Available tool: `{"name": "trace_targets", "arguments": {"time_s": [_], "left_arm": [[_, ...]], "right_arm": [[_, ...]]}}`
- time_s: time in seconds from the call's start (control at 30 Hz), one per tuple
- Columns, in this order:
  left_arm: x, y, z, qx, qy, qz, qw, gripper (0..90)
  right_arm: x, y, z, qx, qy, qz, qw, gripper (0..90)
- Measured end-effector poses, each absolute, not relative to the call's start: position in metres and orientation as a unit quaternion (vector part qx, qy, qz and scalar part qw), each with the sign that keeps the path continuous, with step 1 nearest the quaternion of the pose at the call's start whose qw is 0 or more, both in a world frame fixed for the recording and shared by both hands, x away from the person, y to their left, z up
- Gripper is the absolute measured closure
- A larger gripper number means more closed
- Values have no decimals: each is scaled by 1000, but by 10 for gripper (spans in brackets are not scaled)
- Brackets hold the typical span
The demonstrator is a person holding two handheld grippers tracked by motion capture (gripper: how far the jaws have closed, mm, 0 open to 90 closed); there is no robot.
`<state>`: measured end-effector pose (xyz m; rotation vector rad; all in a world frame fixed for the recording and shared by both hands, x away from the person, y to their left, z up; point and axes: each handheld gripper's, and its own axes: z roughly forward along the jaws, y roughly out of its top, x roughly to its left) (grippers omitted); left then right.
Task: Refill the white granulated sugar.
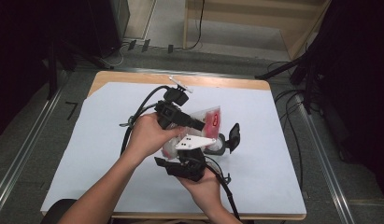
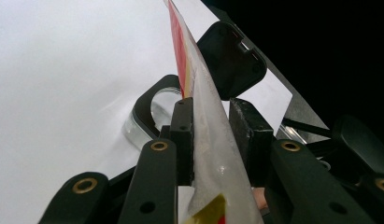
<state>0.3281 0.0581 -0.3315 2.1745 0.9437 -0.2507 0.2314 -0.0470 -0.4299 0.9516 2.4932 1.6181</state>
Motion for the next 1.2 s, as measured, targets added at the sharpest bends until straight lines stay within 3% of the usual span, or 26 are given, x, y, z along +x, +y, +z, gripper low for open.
{"name": "trace_targets", "arguments": {"time_s": [1.2], "left_arm": [[328,60,-332,847,369,-101,368,722]], "right_arm": [[229,-45,-429,296,806,513,14,628]]}}
